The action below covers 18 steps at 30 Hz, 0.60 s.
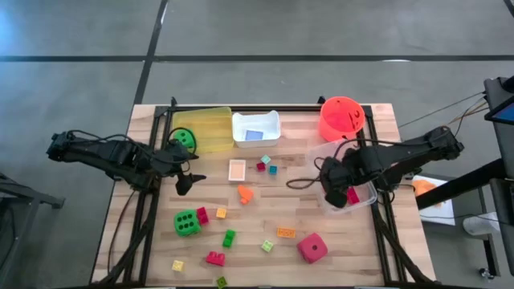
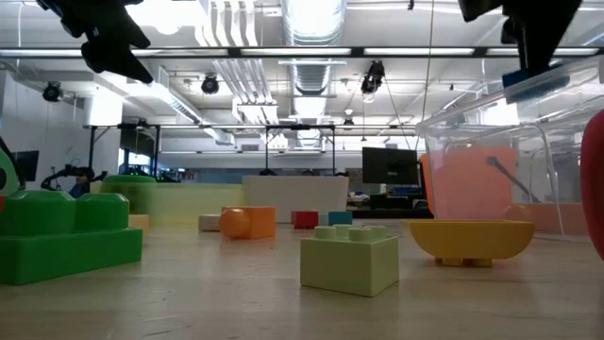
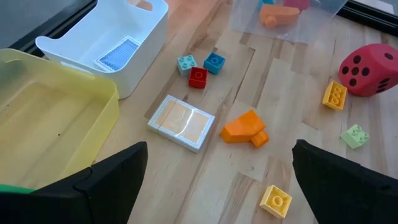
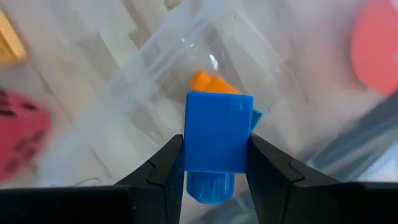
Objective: Pick & Place Toys
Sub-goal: Put the dark blue game piece into the transparent bin
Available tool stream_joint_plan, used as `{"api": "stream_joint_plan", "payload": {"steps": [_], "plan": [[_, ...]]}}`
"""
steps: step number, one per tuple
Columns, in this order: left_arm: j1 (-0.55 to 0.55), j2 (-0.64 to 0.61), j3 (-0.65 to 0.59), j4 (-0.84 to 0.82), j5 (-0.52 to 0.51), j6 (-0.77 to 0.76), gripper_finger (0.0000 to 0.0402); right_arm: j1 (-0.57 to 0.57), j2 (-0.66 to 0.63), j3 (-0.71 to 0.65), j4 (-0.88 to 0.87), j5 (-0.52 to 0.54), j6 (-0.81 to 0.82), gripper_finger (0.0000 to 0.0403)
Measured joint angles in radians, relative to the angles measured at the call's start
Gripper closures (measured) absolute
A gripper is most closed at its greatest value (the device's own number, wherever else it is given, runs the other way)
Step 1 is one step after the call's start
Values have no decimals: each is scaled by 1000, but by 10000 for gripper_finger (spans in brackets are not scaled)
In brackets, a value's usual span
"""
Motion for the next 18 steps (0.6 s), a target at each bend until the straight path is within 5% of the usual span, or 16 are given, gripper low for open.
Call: {"api": "stream_joint_plan", "payload": {"steps": [18], "plan": [[0, 0, 0, 0, 0, 0, 16, 0, -118, -311, 233, -24, -34, 276]]}}
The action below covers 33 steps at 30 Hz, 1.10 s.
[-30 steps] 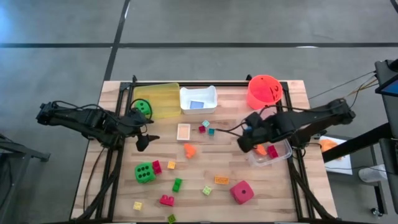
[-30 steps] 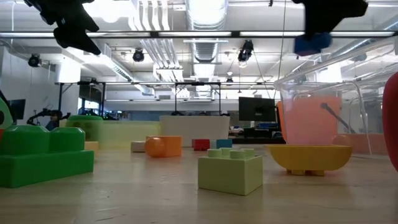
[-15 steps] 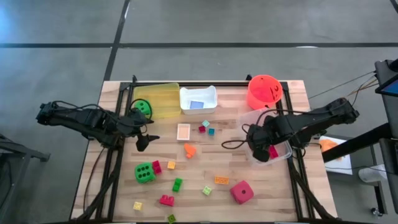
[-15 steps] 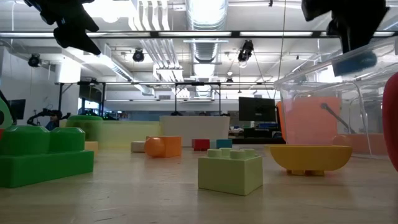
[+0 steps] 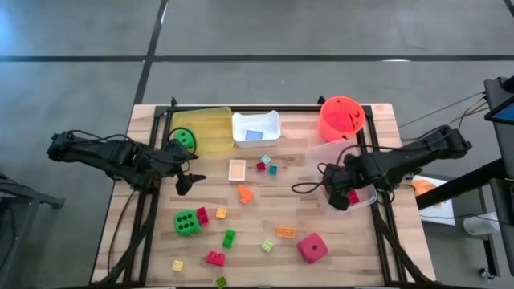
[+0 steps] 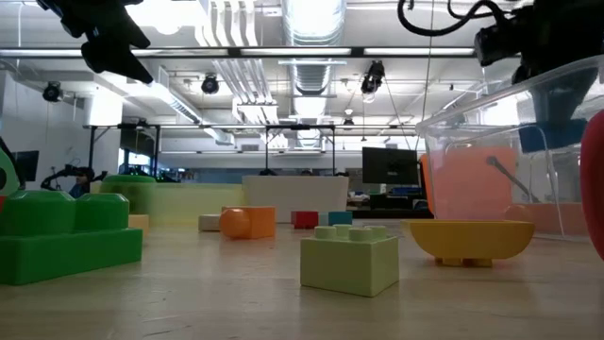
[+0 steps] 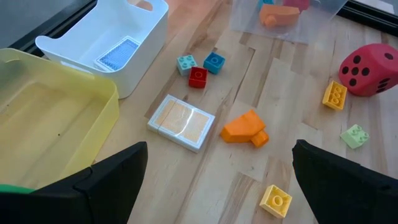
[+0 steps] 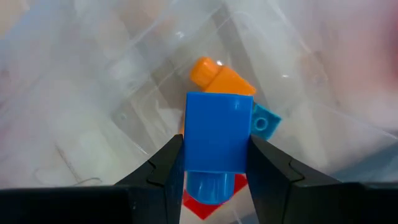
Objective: Pick & Place Toys
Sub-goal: Put the dark blue game piece into the transparent bin
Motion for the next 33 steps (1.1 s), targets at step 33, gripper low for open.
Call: {"api": "stream_joint_plan", "payload": {"steps": [33], "plan": [[0, 0, 0, 4, 0, -3, 16, -129, -38, -144, 135, -8, -326, 276]]}}
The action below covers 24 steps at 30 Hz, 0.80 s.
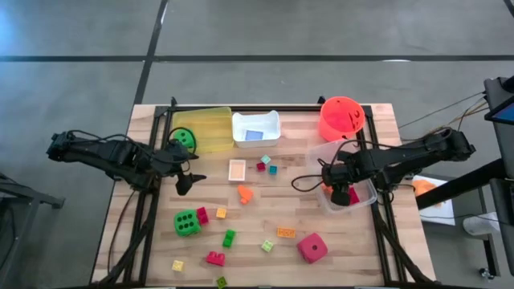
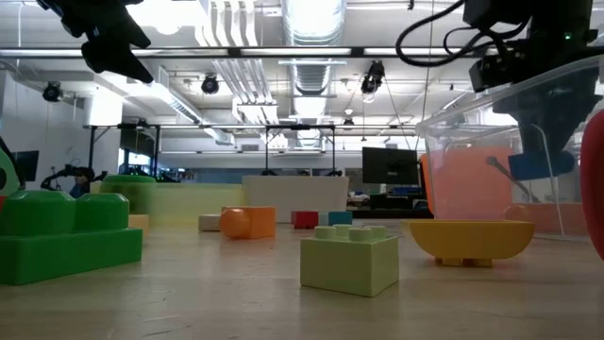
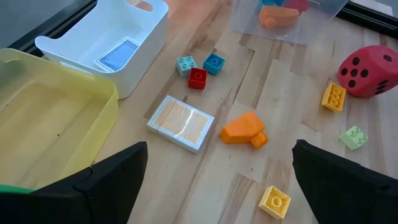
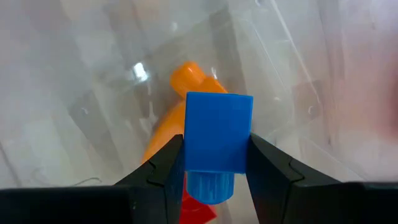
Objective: Pick & Place Toys
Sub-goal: Put the dark blue game piece into the transparent bin
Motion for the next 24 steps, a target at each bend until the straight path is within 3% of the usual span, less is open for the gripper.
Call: {"api": "stream_joint_plan", "payload": {"steps": [24], "plan": [[0, 0, 0, 0, 0, 0, 16, -105, -1, -52, 98, 5, -86, 276]]}}
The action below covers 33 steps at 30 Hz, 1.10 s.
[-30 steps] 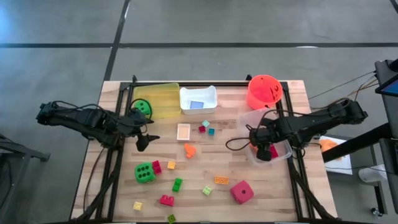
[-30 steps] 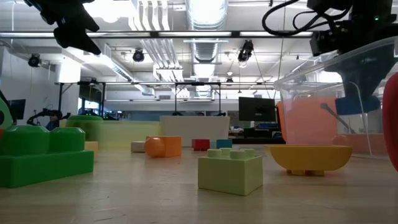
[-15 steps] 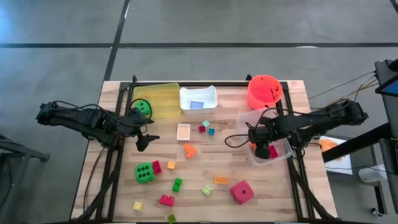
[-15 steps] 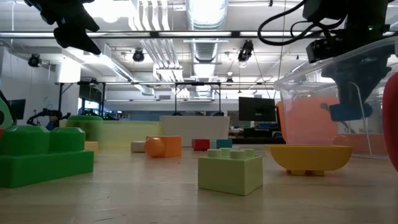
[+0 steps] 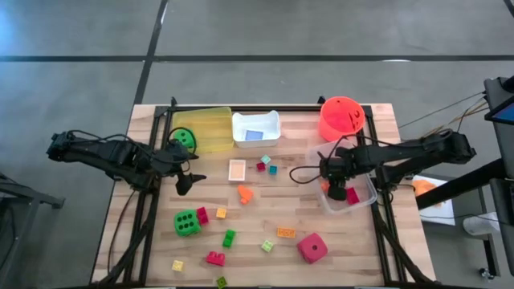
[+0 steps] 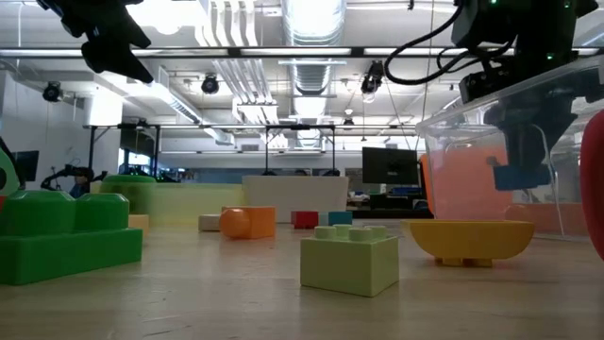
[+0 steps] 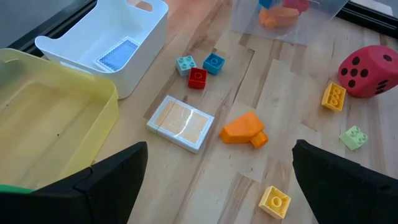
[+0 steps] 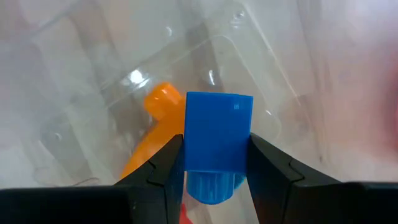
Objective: Pick & Place Toys
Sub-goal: Put the dark blue game piece into the transparent bin
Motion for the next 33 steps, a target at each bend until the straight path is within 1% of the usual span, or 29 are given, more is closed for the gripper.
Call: {"api": "stream_joint_plan", "payload": {"steps": [6, 12, 22, 27, 29, 33], "plan": [[0, 0, 0, 0, 0, 1, 16, 0, 0, -47, 54, -36, -7, 276], [0, 0, 0, 0, 0, 1, 16, 0, 0, -72, 65, -49, -6, 276], [0, 0, 0, 0, 0, 1, 16, 0, 0, -65, 68, -65, -3, 276], [0, 0, 0, 0, 0, 1, 16, 0, 0, -64, 73, -96, 19, 276], [0, 0, 0, 0, 0, 1, 16, 0, 0, -64, 75, -99, 44, 261], [0, 0, 0, 0, 0, 1, 16, 0, 2, -64, 76, -108, 97, 192]]}}
